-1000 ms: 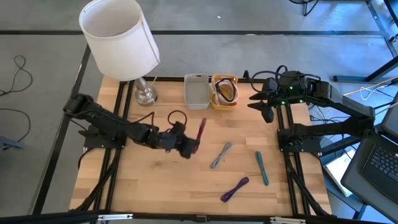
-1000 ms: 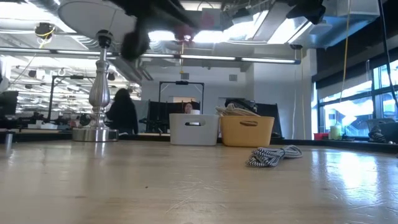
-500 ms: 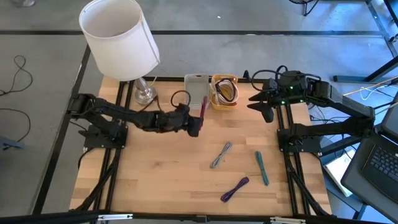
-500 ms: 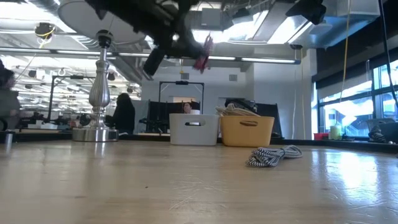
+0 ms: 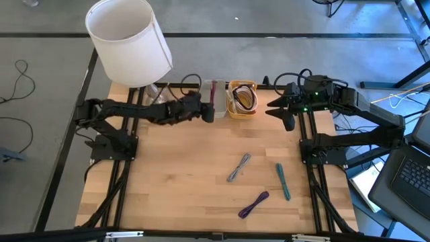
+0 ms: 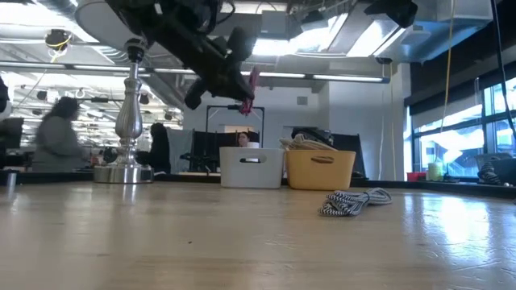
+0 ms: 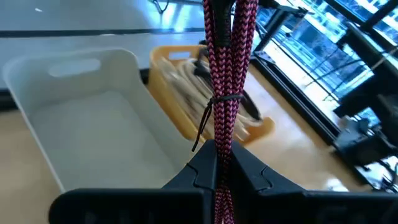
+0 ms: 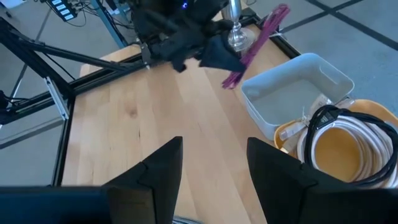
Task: Pick & Place USB Port
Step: Put the pink USB cable into the gray bin
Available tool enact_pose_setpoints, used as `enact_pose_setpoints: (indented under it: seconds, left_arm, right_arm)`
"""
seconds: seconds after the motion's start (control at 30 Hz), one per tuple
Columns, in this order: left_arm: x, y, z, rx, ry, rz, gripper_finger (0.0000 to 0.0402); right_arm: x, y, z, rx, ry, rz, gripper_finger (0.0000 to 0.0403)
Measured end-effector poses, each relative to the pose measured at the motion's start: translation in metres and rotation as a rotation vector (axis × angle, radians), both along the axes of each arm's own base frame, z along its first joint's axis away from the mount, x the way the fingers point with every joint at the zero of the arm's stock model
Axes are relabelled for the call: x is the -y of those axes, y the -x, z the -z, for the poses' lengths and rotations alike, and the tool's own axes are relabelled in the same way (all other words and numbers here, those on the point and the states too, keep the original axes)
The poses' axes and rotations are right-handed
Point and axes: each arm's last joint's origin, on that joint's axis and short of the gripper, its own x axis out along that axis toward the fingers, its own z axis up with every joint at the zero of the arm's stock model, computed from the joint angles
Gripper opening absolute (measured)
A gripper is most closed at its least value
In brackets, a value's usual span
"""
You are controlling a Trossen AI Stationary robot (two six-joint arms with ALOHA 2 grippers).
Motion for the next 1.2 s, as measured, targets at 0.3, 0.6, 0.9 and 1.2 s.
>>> enact_pose_setpoints:
  seconds: [0.3,0.6,0.9,1.2]
  left_arm:
    - [-0.020,-0.015,0.032,-0.031,0.035,0.061,0.0012]
    - [-0.035,-0.024,0.052,-0.016,0.002,-0.022,0.0012]
    - [-0.051,-0.034,0.024,-0.077,-0.124,-0.057,0.0012]
    - [-0.064,-0.028,0.023,-0.168,-0.061,-0.132,0.0012]
  right_arm:
    - [0.001,-0.005,0.003,-0.017,-0.006,-0.002,0.0181]
    - [0.002,-0.010,0.005,-0.028,-0.039,-0.015,0.0181]
    - [0.002,-0.010,0.005,-0.030,-0.035,-0.017,0.0181]
    - [0.002,-0.010,0.005,-0.031,-0.021,-0.022,0.0181]
